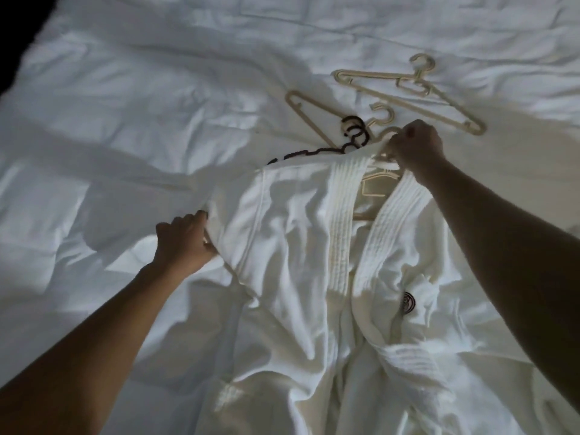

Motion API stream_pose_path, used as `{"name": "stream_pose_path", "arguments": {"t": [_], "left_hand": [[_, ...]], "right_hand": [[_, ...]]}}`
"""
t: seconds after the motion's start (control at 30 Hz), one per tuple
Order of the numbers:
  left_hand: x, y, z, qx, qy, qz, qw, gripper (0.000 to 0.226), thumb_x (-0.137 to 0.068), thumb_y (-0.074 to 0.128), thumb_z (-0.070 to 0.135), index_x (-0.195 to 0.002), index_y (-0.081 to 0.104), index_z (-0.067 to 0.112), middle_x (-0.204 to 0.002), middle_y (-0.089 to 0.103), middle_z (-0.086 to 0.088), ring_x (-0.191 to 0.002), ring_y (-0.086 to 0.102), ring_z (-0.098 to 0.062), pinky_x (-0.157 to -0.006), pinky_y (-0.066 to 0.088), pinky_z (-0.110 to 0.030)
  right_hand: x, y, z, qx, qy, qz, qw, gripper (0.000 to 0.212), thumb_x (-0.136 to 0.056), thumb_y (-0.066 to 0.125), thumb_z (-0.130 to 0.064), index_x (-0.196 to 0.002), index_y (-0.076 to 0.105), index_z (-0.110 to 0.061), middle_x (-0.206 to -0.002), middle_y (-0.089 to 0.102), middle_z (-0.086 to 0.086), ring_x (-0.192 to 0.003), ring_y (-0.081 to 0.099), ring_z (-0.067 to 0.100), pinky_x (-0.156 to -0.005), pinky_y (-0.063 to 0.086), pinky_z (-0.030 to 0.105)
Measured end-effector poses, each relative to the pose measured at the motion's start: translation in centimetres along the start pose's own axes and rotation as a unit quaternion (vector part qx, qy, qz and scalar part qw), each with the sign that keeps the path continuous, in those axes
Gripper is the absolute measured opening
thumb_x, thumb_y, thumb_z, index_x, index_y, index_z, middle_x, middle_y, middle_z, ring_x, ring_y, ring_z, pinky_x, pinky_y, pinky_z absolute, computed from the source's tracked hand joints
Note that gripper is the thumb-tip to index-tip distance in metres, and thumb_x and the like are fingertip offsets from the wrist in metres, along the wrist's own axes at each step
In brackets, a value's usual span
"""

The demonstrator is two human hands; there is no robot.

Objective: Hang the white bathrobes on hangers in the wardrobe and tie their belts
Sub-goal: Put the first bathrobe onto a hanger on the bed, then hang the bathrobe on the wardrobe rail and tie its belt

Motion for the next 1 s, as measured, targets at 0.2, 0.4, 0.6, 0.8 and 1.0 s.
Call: {"name": "stream_pose_path", "arguments": {"t": [0.2,0.4,0.6,0.8,1.0], "left_hand": [[1.6,-0.5,-0.2,0.027,-0.013,0.027,0.999,0.032,-0.079,0.080,0.031,-0.098,0.059,0.015,-0.087,0.065,-0.008,-0.086,0.068,-0.037,-0.075,0.037,-0.041],[4.5,-7.1,5.0,0.149,0.005,0.142,0.979,0.061,-0.073,0.075,0.009,-0.130,0.053,0.011,-0.115,0.055,-0.018,-0.110,0.055,-0.044,-0.089,0.044,-0.052],[9.9,-20.6,13.3,0.227,0.113,0.300,0.920,0.081,-0.081,0.067,0.042,-0.152,0.037,0.014,-0.151,0.041,-0.012,-0.142,0.037,-0.031,-0.114,0.029,-0.047],[17.1,-30.8,16.6,0.235,0.237,0.177,0.926,0.033,-0.102,0.055,0.044,-0.108,0.056,0.011,-0.082,0.066,-0.006,-0.079,0.064,-0.034,-0.069,0.047,-0.037],[25.1,-39.8,14.3,0.245,0.224,0.320,0.888,0.035,-0.098,0.053,0.053,-0.087,0.044,0.021,-0.060,0.046,0.002,-0.060,0.048,-0.021,-0.057,0.034,-0.034]], "right_hand": [[3.0,-8.0,-3.8,-0.116,-0.096,0.038,0.988,0.020,-0.068,0.080,-0.037,-0.077,0.067,-0.025,-0.077,0.077,0.004,-0.073,0.077,0.022,-0.073,0.063,0.050],[12.1,-16.0,-9.6,-0.229,-0.220,0.121,0.940,0.014,-0.074,0.073,-0.017,-0.087,0.067,-0.014,-0.077,0.076,0.007,-0.062,0.068,0.025,-0.056,0.056,0.040],[23.1,-19.4,-12.6,-0.166,-0.267,-0.059,0.947,0.016,-0.080,0.084,-0.011,-0.082,0.068,-0.014,-0.078,0.077,0.010,-0.071,0.073,0.021,-0.071,0.060,0.037],[32.9,-25.7,-16.2,-0.199,-0.333,-0.078,0.918,0.014,-0.087,0.080,-0.017,-0.094,0.070,-0.011,-0.087,0.077,0.011,-0.079,0.073,0.020,-0.071,0.056,0.031],[38.5,-31.1,-15.0,0.141,-0.355,-0.045,0.923,0.063,-0.083,0.075,-0.058,-0.134,0.052,-0.028,-0.116,0.062,-0.009,-0.107,0.060,0.016,-0.085,0.045,0.032]]}}
Point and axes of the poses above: each hand's wrist, its own x-axis away from the middle knuckle, its own y-axis out of the palm, z = x × y, the point moved 1 cm from there along -x, towards the middle knuckle
